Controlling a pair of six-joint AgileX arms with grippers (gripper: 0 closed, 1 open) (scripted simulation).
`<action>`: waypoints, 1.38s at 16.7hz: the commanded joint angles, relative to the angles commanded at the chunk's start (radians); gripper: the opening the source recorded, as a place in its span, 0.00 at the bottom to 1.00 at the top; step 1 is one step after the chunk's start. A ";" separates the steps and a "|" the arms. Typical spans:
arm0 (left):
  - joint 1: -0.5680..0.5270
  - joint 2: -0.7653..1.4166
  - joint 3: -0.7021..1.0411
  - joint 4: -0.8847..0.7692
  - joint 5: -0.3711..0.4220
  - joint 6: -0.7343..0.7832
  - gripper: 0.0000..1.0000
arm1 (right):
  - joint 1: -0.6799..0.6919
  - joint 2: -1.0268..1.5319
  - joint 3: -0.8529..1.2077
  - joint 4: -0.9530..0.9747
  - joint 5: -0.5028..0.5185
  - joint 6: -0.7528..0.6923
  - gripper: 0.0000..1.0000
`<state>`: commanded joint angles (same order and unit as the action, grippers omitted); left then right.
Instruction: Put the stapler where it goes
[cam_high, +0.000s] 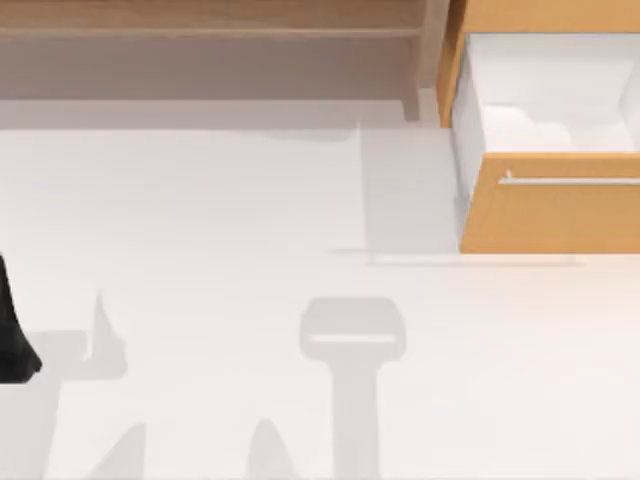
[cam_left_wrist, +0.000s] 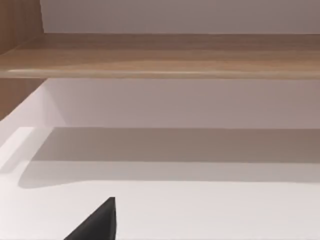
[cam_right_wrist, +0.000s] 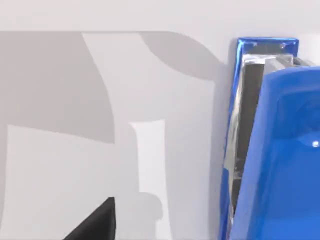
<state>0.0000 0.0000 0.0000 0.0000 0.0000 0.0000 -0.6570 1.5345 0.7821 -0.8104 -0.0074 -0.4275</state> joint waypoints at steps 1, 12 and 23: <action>0.000 0.000 0.000 0.000 0.000 0.000 1.00 | 0.000 0.019 -0.017 0.044 0.000 0.000 1.00; 0.000 0.000 0.000 0.000 0.000 0.000 1.00 | 0.000 0.082 -0.073 0.156 0.000 0.001 0.77; 0.000 0.000 0.000 0.000 0.000 0.000 1.00 | 0.000 0.082 -0.073 0.156 0.000 0.001 0.00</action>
<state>0.0000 0.0000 0.0000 0.0000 0.0000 0.0000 -0.6573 1.6162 0.7095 -0.6541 -0.0074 -0.4264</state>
